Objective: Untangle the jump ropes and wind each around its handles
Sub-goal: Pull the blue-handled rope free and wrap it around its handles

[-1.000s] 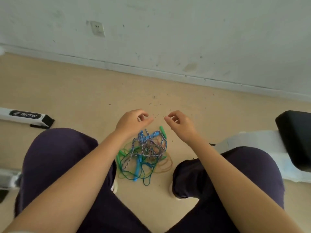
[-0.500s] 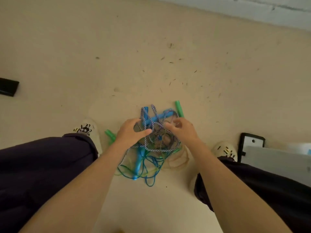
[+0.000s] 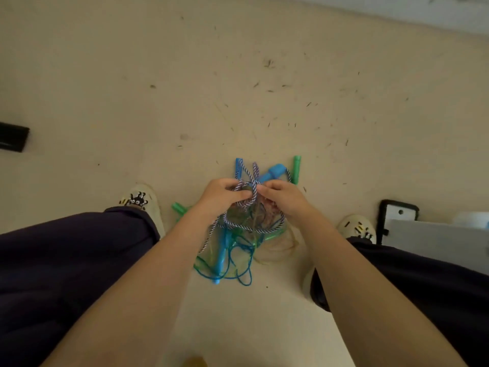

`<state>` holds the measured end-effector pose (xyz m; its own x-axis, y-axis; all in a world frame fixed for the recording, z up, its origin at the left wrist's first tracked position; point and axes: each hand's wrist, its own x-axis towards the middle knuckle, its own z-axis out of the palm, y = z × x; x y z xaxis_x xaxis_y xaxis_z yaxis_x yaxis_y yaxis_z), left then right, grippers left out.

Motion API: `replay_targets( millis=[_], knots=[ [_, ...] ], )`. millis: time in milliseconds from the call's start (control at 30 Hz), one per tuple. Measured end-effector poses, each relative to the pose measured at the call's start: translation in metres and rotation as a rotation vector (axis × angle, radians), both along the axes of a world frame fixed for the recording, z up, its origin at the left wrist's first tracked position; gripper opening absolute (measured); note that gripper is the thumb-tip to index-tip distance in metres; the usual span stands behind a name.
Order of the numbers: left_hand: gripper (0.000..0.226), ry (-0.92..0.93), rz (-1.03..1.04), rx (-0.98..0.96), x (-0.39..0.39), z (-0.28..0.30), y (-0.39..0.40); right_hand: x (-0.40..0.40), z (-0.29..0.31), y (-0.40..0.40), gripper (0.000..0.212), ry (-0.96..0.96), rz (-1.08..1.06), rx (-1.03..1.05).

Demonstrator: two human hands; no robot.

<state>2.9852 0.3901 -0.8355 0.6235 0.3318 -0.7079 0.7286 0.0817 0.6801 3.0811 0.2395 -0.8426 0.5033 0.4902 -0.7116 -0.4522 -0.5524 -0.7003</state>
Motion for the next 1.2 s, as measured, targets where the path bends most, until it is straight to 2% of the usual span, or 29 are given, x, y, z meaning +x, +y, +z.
replay_targets(
  millis=[133,200,300,433,500,567,667,767,867,967,1133,1200],
  knots=[
    [0.02,-0.182,-0.033,-0.013,0.022,0.088,0.004,0.016,0.086,0.0,0.014,-0.059,-0.128,0.152],
    [0.014,-0.299,-0.026,-0.013,0.024,0.147,0.004,0.018,0.147,-0.005,0.014,-0.12,-0.166,0.258],
    [0.018,-0.46,-0.062,-0.029,0.02,0.236,0.002,0.014,0.235,-0.013,0.016,-0.165,-0.215,0.403],
    [0.031,-0.625,-0.181,0.059,-0.001,0.324,-0.009,-0.008,0.329,-0.025,0.019,-0.284,-0.138,0.53],
    [0.034,-0.663,-0.208,0.16,-0.012,0.349,-0.015,-0.02,0.361,-0.033,0.023,-0.409,-0.053,0.507],
    [0.032,-0.697,-0.22,0.267,-0.024,0.368,-0.019,-0.032,0.385,-0.042,0.014,-0.513,0.021,0.476],
    [0.024,-0.713,-0.216,0.367,-0.036,0.382,-0.018,-0.04,0.398,-0.054,0.005,-0.592,0.082,0.462],
    [0.017,-0.702,-0.203,0.306,-0.046,0.376,-0.017,-0.043,0.388,-0.061,0.001,-0.621,0.102,0.419],
    [0.023,-0.642,-0.162,0.165,-0.051,0.36,-0.021,-0.044,0.363,-0.063,0.01,-0.615,-0.003,0.351],
    [0.019,-0.581,-0.191,0.004,-0.048,0.349,-0.026,-0.044,0.351,-0.058,0.027,-0.672,-0.008,0.261],
    [0.011,-0.603,-0.128,0.016,-0.044,0.348,-0.02,-0.041,0.351,-0.052,0.026,-0.789,0.125,0.297],
    [0.017,-0.641,-0.148,-0.032,-0.046,0.352,-0.017,-0.043,0.35,-0.048,0.029,-0.73,0.184,0.344]
  ],
)
